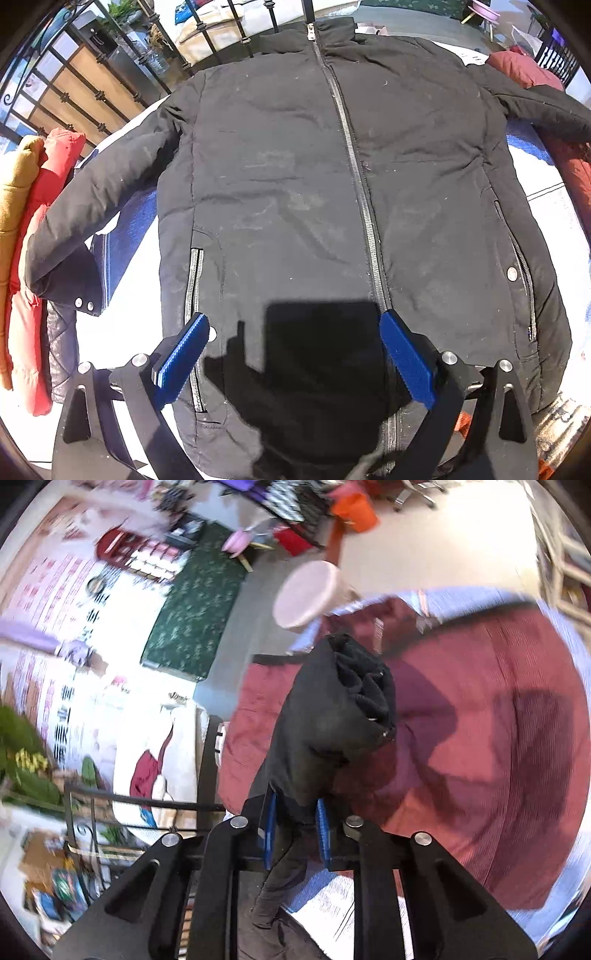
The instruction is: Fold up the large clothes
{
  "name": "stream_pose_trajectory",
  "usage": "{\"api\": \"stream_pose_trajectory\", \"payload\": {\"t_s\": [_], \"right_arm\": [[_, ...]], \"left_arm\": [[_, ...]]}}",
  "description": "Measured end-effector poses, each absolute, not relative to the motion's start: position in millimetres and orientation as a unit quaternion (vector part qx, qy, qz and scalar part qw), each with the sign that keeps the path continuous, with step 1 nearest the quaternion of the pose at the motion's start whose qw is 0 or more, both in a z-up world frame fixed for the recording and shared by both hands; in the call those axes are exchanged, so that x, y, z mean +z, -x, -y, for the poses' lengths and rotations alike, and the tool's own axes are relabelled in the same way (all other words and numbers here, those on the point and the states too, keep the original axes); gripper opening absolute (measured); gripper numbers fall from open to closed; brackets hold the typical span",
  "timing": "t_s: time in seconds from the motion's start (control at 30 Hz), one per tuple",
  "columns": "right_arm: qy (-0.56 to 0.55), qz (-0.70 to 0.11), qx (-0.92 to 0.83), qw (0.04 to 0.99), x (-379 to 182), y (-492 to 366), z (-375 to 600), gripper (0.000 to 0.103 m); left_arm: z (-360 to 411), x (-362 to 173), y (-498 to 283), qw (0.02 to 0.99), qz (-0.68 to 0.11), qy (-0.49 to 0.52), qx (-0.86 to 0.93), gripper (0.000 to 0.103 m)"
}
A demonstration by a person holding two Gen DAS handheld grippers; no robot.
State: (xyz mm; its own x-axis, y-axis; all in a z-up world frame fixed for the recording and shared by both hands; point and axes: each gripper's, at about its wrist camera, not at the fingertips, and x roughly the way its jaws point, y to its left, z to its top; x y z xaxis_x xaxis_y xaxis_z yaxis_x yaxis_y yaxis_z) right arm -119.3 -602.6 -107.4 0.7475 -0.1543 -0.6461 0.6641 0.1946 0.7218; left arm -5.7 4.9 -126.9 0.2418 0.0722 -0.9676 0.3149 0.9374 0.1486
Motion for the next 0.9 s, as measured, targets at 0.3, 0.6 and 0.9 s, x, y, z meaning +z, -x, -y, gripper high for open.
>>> {"api": "stream_pose_trajectory", "payload": {"t_s": [0.3,0.6,0.9], "right_arm": [[-0.496,-0.273,-0.296,0.769,-92,94,584,0.019],[-0.333,-0.312,-0.240,0.857,-18,14,517,0.020],[-0.172,-0.382,-0.049,0.907,0,-131,318,0.020]], "left_arm": [[-27,-131,1,0.774,-0.618,-0.123,-0.060,0.092],[-50,-134,-5,0.779,-0.621,-0.081,-0.032,0.092],[-86,-124,-8,0.792,-0.610,-0.036,-0.002,0.092]]}}
